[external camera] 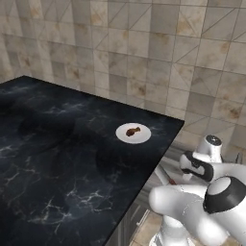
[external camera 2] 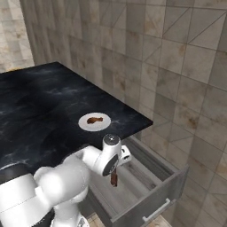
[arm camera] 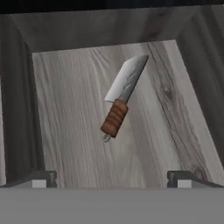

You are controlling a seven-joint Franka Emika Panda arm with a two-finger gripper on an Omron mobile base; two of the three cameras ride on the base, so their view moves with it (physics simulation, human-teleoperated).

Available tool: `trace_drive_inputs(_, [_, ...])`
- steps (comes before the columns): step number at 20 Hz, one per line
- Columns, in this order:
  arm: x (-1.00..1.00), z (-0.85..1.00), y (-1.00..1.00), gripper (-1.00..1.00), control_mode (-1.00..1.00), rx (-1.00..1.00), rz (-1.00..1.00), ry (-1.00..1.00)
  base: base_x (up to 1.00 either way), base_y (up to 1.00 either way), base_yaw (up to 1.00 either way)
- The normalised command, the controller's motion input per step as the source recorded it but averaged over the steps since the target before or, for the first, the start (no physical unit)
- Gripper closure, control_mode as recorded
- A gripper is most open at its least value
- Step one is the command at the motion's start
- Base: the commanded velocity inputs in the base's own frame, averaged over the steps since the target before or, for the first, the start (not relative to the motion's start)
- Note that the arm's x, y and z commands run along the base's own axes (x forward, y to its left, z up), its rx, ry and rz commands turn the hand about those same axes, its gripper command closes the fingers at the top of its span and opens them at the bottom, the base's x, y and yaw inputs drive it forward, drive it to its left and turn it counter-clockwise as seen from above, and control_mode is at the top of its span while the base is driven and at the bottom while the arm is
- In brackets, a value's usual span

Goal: Pick up the knife from the drawer and place it on the cutting board. Then place the meat from the plate to the cutting board.

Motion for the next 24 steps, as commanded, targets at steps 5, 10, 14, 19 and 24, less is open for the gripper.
trace_drive_inputs(5, [0.36, -0.33, 0.00, -1.00, -1.00, 0.03, -0.09, 0.08, 0.00, 0.00, 0.00])
trace_drive_inputs(10, [0.16, -0.39, -0.02, -1.00, -1.00, 0.08, -0.09, 0.13, 0.00, 0.00, 0.00])
trace_drive_inputs(14, [0.08, -0.29, -0.13, -1.00, -1.00, 0.10, -0.01, 0.17, 0.00, 0.00, 0.00])
trace_drive_inputs(19, [0.15, -0.25, -0.16, -1.00, -1.00, 0.09, 0.00, 0.12, 0.00, 0.00, 0.00])
trace_drive_inputs(24, [0.15, -0.19, -0.07, -1.00, -1.00, 0.06, 0.00, 0.05, 0.00, 0.00, 0.00])
